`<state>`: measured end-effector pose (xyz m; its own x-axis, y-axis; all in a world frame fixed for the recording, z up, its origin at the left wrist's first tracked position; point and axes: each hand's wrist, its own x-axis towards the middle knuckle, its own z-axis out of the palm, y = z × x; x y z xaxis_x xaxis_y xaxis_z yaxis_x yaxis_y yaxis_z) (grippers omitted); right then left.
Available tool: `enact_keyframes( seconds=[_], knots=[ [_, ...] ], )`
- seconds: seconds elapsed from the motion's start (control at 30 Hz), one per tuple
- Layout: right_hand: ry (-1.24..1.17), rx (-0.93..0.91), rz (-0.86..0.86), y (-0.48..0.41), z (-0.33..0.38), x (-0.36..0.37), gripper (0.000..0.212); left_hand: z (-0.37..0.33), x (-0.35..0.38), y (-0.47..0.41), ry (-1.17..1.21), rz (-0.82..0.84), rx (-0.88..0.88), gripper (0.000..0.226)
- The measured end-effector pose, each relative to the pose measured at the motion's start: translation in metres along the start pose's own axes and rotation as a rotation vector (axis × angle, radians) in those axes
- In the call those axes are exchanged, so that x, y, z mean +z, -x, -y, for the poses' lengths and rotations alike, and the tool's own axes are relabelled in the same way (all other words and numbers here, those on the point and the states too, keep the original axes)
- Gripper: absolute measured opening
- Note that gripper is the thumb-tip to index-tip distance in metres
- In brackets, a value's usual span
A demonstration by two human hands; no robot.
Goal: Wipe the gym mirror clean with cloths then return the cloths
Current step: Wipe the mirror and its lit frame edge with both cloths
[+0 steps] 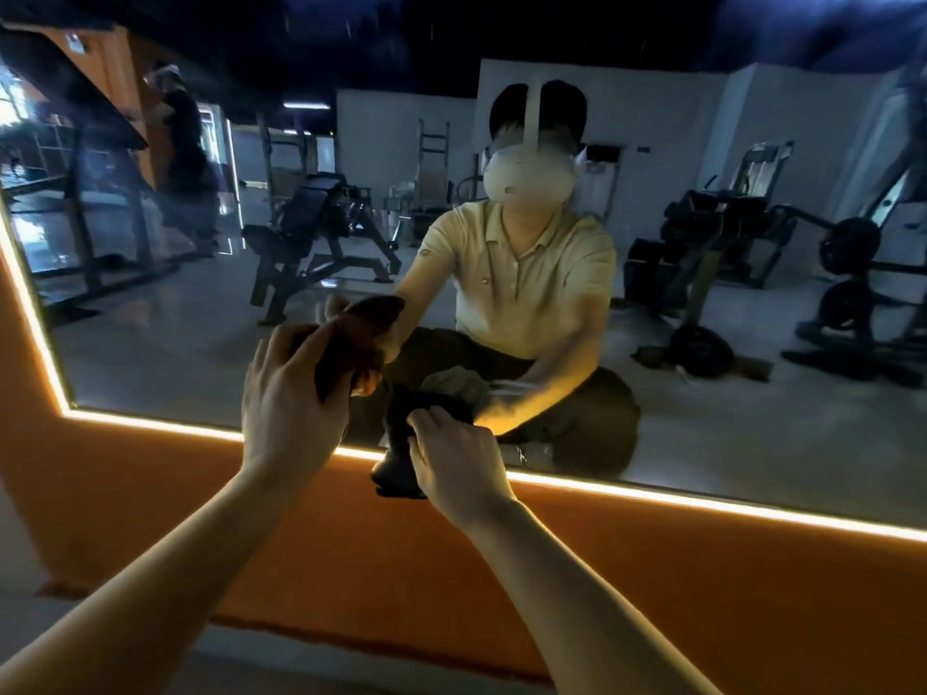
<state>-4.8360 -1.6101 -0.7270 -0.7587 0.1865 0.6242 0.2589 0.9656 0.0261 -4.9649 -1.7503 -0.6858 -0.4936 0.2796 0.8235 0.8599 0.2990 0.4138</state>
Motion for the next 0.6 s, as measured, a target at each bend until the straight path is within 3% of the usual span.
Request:
enact_keyframes(
  seconds=[0.1, 0.2, 0.37, 0.47, 0.6],
  knots=[
    [0.115, -0.071, -0.120, 0.006, -0.019, -0.014, 0.019, 0.008, 0.014, 0.002, -0.011, -0.008, 0.114, 0.046],
    [0.175, 0.003, -0.291, 0.025, -0.066, -0.046, 0.021, 0.008, 0.028, -0.001, -0.022, -0.094, 0.221, 0.051],
    [0.157, 0.435, -0.536, 0.059, -0.134, -0.095, 0.021, 0.001, 0.046, -0.007, 0.001, -0.136, 0.311, 0.056],
    [0.084, 0.587, -0.643, 0.043, -0.115, -0.083, 0.026, 0.005, 0.047, -0.009, 0.018, -0.135, 0.354, 0.053],
    [0.011, 0.433, -0.546, 0.006, -0.047, -0.045, 0.020, 0.013, 0.046, -0.012, 0.027, -0.125, 0.424, 0.049]
  ],
)
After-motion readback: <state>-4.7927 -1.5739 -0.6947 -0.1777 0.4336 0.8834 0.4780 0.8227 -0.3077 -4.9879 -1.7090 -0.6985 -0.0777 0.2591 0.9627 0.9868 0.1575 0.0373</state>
